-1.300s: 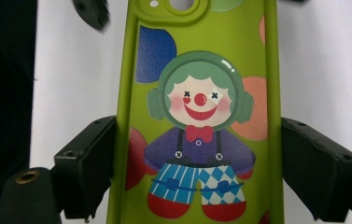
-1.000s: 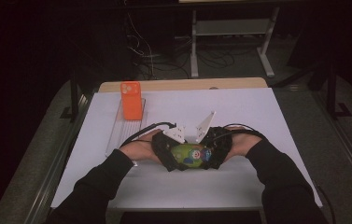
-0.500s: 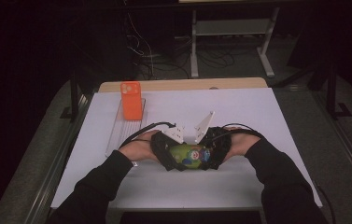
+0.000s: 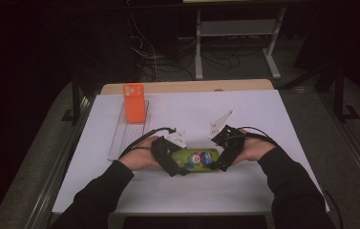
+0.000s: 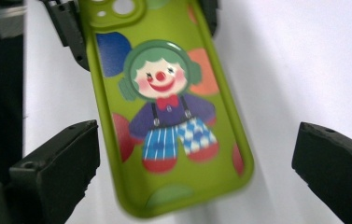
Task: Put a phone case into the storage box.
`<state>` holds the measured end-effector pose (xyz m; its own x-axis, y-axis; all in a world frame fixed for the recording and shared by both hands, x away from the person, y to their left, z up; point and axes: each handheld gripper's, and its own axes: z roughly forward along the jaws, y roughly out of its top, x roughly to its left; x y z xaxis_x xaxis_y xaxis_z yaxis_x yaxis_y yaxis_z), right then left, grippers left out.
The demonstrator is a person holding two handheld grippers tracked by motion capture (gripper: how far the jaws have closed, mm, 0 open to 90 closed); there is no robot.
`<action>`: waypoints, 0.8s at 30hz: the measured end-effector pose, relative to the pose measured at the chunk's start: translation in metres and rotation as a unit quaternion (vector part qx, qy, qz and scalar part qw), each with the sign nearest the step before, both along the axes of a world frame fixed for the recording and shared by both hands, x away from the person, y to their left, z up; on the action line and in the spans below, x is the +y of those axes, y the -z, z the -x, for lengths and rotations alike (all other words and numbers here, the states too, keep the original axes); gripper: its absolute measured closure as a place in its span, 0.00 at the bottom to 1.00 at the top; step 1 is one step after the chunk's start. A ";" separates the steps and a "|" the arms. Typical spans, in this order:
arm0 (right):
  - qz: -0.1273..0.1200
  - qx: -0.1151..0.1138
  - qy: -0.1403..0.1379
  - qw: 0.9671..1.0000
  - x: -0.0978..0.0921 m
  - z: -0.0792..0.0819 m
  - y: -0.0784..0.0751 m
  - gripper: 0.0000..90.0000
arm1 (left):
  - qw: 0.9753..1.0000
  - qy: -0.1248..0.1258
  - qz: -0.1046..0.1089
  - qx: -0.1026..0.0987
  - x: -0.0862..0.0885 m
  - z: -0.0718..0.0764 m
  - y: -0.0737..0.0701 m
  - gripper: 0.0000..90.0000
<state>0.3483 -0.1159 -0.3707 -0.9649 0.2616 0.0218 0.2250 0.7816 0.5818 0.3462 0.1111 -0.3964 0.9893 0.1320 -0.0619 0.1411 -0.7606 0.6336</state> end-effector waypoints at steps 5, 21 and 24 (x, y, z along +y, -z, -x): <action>-0.025 -0.011 0.049 0.998 -0.013 0.000 0.007 0.00 | 0.998 -0.055 -0.011 0.006 0.001 -0.001 0.002 0.17; -0.126 -0.003 0.247 0.961 -0.029 0.029 0.033 0.01 | 0.984 -0.174 -0.010 0.021 0.010 0.004 0.003 0.17; -0.129 -0.013 0.261 0.956 -0.029 0.033 0.040 0.01 | 0.982 -0.189 0.010 0.029 0.011 0.006 0.003 0.17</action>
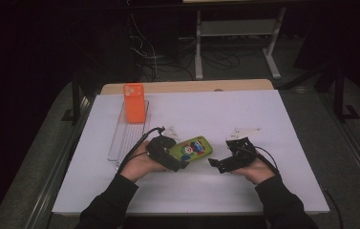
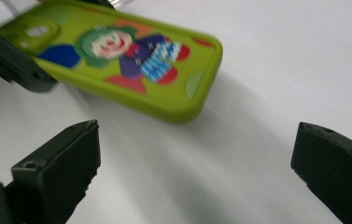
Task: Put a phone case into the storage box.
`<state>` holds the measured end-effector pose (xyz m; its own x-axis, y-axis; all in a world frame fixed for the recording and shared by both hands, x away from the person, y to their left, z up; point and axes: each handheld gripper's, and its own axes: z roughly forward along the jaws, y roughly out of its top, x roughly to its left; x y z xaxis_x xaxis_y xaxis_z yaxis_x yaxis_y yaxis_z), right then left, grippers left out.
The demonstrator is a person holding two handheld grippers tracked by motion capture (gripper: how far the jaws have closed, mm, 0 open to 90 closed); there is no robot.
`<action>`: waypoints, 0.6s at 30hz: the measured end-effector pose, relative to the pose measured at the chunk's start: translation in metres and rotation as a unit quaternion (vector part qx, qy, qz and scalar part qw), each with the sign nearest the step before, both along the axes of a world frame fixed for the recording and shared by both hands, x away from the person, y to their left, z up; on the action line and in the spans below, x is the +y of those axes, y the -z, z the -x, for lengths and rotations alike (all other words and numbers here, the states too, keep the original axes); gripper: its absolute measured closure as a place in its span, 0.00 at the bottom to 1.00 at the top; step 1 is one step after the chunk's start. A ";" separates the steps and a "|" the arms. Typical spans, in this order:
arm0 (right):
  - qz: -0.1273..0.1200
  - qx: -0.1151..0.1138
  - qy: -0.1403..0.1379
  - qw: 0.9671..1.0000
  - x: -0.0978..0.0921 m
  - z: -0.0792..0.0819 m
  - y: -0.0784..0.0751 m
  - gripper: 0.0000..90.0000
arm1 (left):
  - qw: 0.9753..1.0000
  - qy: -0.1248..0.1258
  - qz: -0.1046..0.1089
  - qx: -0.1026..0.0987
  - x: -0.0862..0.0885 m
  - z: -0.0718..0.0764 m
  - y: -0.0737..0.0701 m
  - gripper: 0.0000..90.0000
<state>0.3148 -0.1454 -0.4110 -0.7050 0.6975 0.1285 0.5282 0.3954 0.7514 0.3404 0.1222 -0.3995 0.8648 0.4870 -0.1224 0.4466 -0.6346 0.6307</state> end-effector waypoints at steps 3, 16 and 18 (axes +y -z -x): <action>0.009 -0.004 -0.001 1.000 0.002 0.000 0.003 0.01 | 1.000 0.000 -0.002 0.000 0.001 0.000 -0.001 0.17; 0.064 -0.060 -0.015 0.996 0.010 0.003 0.006 0.01 | 1.000 -0.001 -0.003 0.000 0.005 -0.001 -0.005 0.17; 0.072 -0.074 -0.017 0.994 0.011 0.004 0.005 0.01 | 1.000 0.004 -0.008 -0.003 0.007 -0.002 -0.006 0.17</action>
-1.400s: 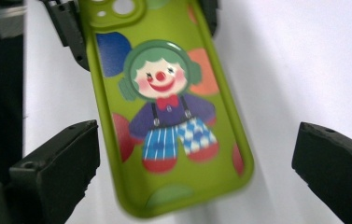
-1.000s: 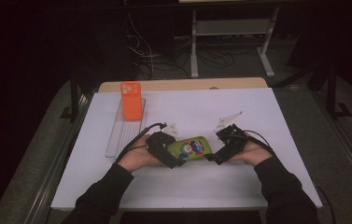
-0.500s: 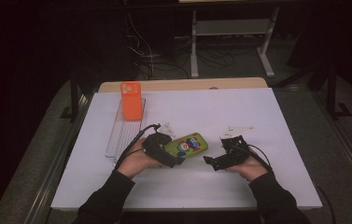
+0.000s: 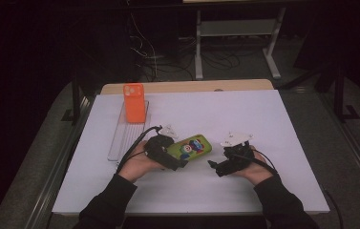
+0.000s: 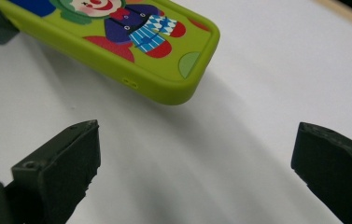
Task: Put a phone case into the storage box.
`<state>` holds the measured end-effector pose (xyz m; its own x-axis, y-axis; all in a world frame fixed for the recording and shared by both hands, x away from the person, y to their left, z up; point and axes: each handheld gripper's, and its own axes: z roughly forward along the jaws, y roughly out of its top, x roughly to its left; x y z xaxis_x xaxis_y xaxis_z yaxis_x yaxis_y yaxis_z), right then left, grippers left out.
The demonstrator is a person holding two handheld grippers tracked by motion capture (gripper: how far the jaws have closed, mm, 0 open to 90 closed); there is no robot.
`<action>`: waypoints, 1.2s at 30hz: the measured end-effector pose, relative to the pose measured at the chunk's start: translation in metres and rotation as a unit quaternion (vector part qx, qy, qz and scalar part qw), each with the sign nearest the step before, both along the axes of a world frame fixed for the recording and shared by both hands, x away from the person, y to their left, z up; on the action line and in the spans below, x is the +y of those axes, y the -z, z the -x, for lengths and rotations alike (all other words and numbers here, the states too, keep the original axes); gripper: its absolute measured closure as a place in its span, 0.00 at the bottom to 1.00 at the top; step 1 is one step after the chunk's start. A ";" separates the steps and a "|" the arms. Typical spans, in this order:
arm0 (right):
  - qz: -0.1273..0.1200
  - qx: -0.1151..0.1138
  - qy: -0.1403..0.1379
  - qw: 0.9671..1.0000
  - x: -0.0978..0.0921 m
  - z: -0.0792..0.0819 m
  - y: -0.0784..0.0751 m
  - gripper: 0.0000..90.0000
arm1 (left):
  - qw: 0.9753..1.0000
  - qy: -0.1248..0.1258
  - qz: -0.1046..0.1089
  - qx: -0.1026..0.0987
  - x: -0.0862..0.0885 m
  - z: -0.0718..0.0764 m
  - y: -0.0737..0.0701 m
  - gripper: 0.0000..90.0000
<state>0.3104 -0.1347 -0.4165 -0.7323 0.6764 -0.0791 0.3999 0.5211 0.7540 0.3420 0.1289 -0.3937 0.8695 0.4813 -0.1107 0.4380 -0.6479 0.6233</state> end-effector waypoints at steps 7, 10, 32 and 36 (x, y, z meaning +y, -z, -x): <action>0.035 -0.056 -0.024 0.998 0.004 0.006 -0.002 0.01 | 1.000 0.000 0.002 -0.001 0.002 0.000 -0.001 0.17; 0.065 -0.084 -0.035 0.994 0.006 0.008 -0.002 0.01 | 1.000 0.001 0.000 0.000 0.002 0.000 -0.001 0.17; 0.245 -0.244 -0.098 0.933 0.027 0.025 0.005 0.01 | 1.000 -0.003 0.010 0.003 -0.004 0.003 0.001 0.17; 0.281 -0.277 -0.107 0.913 0.032 0.029 0.008 0.02 | 1.000 0.002 0.001 0.004 -0.003 0.003 0.000 0.17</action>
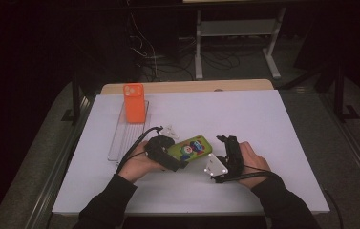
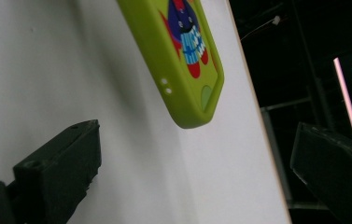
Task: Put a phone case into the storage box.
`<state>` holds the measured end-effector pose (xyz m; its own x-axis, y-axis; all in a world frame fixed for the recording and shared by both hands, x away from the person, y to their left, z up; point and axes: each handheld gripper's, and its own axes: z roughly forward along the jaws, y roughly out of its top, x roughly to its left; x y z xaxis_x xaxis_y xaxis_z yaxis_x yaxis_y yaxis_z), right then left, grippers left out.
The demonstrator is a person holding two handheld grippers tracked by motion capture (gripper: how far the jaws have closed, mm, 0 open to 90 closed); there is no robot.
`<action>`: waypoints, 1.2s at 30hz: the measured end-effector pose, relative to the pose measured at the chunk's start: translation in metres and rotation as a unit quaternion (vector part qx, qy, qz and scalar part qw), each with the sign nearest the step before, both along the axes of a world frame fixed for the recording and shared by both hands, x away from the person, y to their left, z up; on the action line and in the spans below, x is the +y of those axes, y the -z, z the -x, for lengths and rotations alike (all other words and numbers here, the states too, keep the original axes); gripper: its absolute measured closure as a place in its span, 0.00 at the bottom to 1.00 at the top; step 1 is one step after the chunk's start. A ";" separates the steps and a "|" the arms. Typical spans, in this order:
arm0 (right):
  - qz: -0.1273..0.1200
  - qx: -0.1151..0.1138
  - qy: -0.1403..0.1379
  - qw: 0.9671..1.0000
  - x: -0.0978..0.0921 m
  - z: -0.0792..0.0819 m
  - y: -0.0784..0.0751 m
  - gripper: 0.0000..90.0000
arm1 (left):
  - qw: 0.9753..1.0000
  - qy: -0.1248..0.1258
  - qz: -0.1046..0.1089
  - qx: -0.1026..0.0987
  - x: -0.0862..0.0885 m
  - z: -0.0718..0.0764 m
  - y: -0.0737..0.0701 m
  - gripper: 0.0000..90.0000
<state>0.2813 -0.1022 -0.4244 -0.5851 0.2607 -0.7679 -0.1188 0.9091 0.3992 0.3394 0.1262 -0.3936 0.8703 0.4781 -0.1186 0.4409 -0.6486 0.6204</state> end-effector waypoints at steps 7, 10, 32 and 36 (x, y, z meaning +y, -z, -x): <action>0.024 -0.043 -0.017 0.999 0.008 0.005 0.006 0.09 | 1.000 -0.006 0.009 0.003 -0.001 0.001 -0.001 0.17; 0.036 -0.064 -0.025 0.997 0.011 0.007 0.007 0.15 | 1.000 -0.005 0.009 0.002 -0.001 0.001 -0.001 0.17; 0.078 -0.144 -0.053 0.985 0.026 0.017 0.014 0.55 | 1.000 0.007 0.015 0.010 -0.001 0.001 -0.003 0.17; 0.089 -0.152 -0.061 0.982 0.029 0.017 0.017 0.64 | 1.000 0.001 0.026 0.015 -0.003 0.002 -0.002 0.17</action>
